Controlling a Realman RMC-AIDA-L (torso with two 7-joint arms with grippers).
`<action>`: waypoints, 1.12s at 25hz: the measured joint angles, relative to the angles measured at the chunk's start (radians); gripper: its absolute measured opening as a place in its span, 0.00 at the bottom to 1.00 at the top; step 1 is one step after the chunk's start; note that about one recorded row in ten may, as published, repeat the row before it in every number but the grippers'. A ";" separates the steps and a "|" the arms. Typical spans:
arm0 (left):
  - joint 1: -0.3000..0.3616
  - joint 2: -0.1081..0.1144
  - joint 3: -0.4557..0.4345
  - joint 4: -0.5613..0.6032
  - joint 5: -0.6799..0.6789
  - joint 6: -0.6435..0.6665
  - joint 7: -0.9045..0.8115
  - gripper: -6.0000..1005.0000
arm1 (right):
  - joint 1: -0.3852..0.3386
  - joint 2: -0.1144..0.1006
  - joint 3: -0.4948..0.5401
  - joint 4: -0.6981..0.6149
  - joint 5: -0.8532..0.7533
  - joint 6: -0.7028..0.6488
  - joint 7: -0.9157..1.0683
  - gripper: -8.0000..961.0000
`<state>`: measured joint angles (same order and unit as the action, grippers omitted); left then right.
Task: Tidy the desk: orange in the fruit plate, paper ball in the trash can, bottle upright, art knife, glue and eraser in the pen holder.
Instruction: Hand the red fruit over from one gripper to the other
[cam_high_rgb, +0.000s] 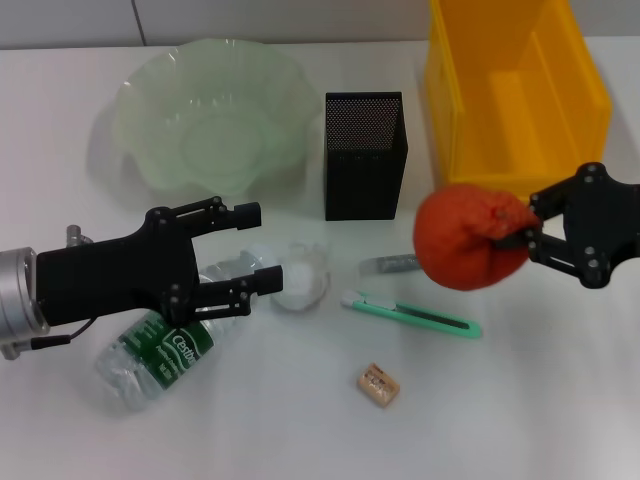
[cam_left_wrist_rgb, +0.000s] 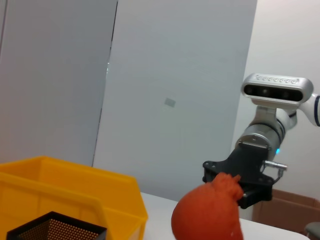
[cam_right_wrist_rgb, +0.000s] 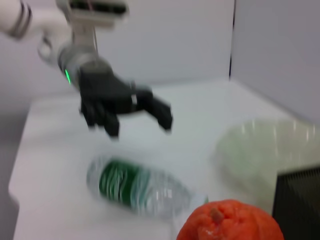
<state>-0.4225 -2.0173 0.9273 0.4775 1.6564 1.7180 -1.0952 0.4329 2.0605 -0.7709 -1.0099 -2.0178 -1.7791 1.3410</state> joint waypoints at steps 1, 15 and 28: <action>0.000 0.000 0.000 0.000 -0.001 -0.005 -0.001 0.69 | 0.002 0.000 0.008 0.031 0.021 0.000 -0.025 0.11; -0.011 -0.003 -0.005 -0.001 0.000 -0.059 -0.004 0.68 | 0.089 0.017 0.050 0.384 0.121 0.069 -0.230 0.04; -0.019 -0.009 -0.004 0.002 0.001 -0.079 -0.005 0.67 | 0.190 0.024 0.048 0.625 0.137 0.151 -0.301 0.04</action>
<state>-0.4414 -2.0266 0.9229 0.4797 1.6576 1.6387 -1.0998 0.6228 2.0849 -0.7233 -0.3851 -1.8805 -1.6282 1.0402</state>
